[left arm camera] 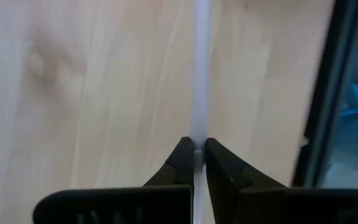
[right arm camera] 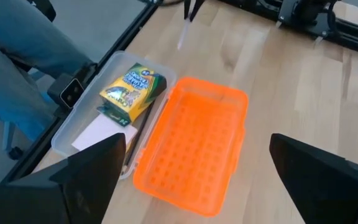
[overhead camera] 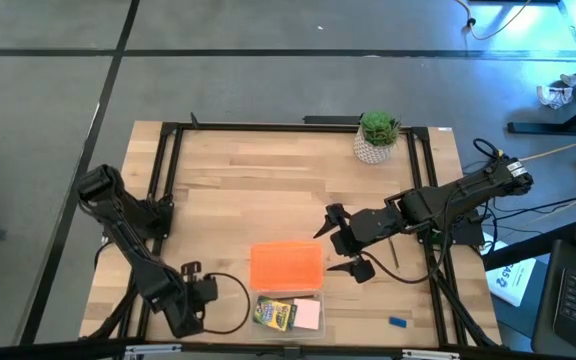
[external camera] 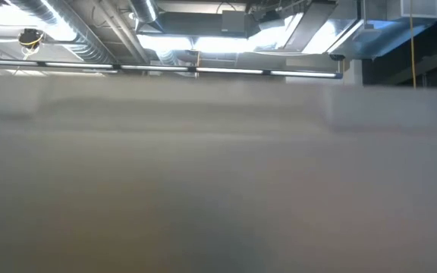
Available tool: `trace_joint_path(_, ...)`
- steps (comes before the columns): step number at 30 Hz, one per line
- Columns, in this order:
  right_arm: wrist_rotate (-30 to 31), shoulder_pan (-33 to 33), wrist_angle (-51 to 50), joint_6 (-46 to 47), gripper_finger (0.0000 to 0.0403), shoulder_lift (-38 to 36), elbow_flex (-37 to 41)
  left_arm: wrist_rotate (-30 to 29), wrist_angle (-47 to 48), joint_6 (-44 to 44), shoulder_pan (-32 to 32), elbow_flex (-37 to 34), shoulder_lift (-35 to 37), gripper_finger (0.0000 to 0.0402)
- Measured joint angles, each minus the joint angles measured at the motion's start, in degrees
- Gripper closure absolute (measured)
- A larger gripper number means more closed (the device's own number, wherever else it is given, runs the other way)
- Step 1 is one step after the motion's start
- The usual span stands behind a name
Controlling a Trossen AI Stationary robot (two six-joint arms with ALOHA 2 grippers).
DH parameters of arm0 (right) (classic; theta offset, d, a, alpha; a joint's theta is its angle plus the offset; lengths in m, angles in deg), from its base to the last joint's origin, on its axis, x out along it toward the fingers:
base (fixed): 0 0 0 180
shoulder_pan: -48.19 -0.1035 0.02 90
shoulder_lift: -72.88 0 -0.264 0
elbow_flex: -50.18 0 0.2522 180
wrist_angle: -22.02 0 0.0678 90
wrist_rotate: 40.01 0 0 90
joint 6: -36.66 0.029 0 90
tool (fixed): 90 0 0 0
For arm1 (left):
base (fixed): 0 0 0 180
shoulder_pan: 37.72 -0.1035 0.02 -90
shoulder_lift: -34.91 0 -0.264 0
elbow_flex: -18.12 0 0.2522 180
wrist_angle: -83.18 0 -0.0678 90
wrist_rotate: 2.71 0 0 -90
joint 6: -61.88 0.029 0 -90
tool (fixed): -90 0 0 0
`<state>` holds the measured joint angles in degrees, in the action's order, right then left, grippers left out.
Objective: Pack school essentials
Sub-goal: Put the white pen into the supply box
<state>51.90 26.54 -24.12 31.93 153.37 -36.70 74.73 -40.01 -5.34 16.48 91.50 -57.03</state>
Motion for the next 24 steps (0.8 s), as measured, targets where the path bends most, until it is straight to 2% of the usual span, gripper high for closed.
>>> trace_joint_path(9,-0.04,0.02,-0.16,0.2,0.0005,0.0,0.0,-2.4,-4.19,5.74,-3.42,0.13,4.58,0.0392)
trace_joint_path(20,-0.43,0.02,-1.25,2.97,0.0005,0.0,0.0,-2.78,-15.53,16.39,-8.3,0.15,4.65,0.0392)
trace_joint_path(24,-0.43,0.01,-3.29,3.1,0.0005,-0.02,0.0,-4.94,-20.93,21.16,-9.7,0.17,4.46,0.0392)
